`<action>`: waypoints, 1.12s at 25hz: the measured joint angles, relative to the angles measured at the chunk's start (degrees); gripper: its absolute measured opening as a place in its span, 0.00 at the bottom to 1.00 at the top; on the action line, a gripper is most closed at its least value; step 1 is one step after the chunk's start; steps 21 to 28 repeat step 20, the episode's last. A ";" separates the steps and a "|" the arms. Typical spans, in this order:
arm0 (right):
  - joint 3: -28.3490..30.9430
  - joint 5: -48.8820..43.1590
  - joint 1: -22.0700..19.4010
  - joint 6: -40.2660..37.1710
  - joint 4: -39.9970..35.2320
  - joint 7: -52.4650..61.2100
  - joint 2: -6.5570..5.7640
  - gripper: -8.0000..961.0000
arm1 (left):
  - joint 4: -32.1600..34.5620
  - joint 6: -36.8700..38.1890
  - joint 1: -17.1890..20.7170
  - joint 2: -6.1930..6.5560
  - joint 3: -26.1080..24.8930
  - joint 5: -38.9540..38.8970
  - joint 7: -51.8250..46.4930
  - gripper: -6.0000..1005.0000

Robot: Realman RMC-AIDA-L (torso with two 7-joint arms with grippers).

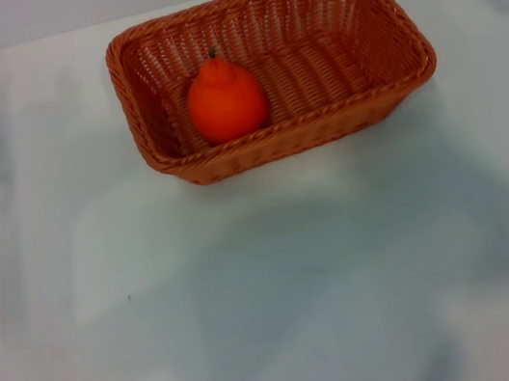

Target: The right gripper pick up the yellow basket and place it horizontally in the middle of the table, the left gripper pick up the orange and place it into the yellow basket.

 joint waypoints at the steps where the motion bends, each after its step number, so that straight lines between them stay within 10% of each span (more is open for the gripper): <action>1: 0.01 1.79 -0.36 -0.07 1.45 -3.62 0.01 0.96 | -0.26 -0.17 0.11 0.00 0.00 0.01 0.01 0.90; 9: 0.03 12.47 -2.09 -0.86 12.74 -24.10 0.05 0.97 | -1.31 -0.27 0.22 0.00 -2.46 0.07 -0.19 0.90; 28: -0.39 12.95 -2.08 -5.84 17.39 -25.00 -0.37 0.97 | -2.14 0.16 -0.61 0.07 -4.62 0.14 -0.42 0.90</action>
